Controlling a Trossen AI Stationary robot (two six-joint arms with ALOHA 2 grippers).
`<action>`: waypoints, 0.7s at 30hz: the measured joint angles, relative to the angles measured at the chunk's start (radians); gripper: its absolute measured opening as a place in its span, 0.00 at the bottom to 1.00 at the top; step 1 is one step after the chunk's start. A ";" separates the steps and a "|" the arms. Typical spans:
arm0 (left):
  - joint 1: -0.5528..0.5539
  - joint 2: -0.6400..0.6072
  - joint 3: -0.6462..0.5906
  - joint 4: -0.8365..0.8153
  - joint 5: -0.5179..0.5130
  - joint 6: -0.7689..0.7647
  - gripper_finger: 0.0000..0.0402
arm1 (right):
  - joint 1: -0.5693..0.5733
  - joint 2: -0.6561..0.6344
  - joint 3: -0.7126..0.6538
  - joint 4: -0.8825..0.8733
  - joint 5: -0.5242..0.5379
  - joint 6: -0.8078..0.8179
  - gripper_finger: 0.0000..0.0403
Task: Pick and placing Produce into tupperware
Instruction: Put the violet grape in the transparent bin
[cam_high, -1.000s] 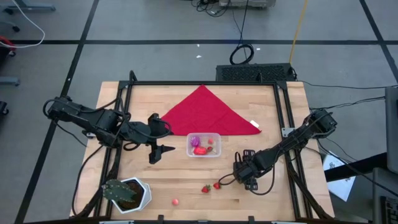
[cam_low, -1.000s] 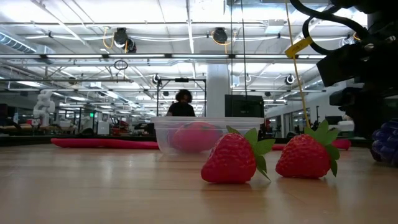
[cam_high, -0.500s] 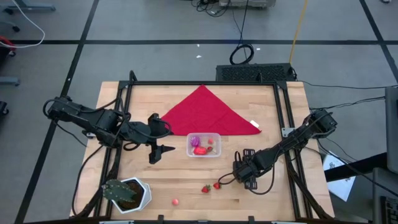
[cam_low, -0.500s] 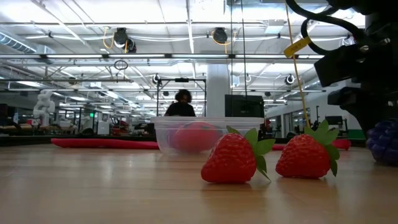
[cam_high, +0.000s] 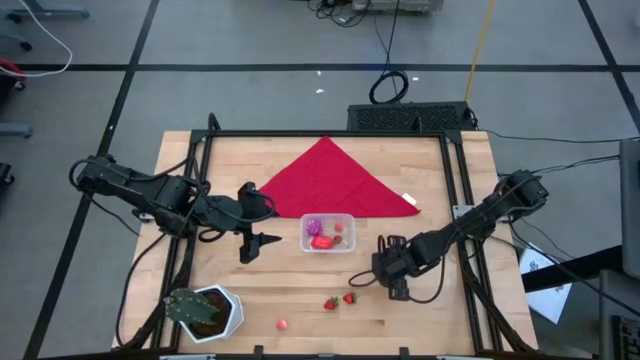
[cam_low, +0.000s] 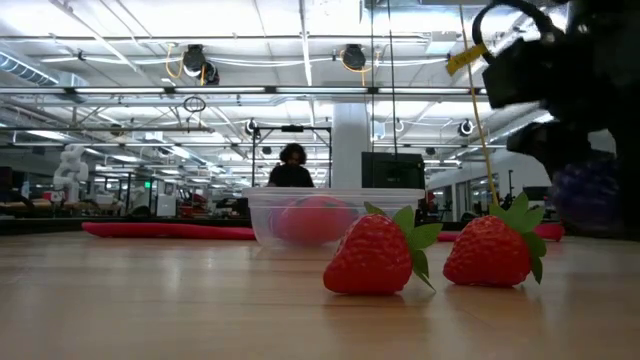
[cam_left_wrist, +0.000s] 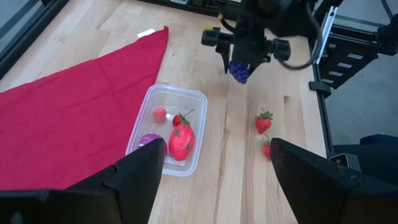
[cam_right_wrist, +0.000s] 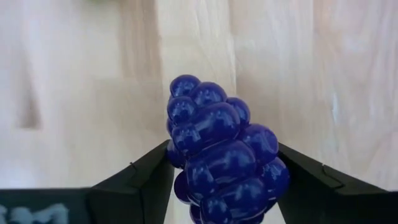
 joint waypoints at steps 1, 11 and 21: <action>0.000 0.000 0.000 0.000 0.000 0.000 0.74 | -0.006 -0.015 0.000 0.014 0.000 -0.003 0.55; 0.000 0.000 0.000 0.000 0.000 0.000 0.74 | -0.098 -0.169 0.000 0.153 -0.003 -0.116 0.56; 0.000 0.000 0.000 0.000 0.000 0.000 0.74 | -0.216 -0.151 0.069 0.216 -0.010 -0.318 0.59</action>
